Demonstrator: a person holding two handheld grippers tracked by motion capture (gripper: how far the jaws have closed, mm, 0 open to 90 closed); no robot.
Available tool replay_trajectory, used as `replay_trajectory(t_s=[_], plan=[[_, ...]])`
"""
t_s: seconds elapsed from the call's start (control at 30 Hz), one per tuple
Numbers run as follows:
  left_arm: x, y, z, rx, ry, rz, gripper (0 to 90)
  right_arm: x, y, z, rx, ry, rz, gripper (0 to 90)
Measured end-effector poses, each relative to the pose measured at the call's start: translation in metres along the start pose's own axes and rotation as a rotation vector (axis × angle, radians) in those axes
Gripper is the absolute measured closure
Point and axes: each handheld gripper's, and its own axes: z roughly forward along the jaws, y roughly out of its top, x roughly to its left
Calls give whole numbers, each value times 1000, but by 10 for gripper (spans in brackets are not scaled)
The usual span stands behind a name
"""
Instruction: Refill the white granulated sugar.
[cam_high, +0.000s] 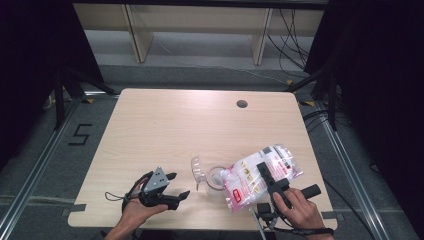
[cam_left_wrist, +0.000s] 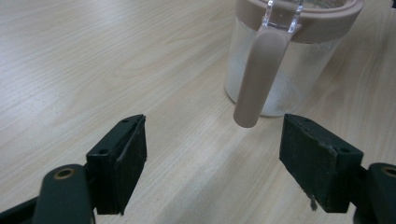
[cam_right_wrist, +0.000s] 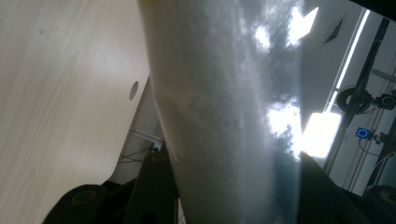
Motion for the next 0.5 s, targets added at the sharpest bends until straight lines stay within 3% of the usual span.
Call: replay_trajectory(t_s=[0.5], plan=[[0, 0, 1, 4, -1, 2, 230, 0, -1, 0, -4, -7, -1, 696]])
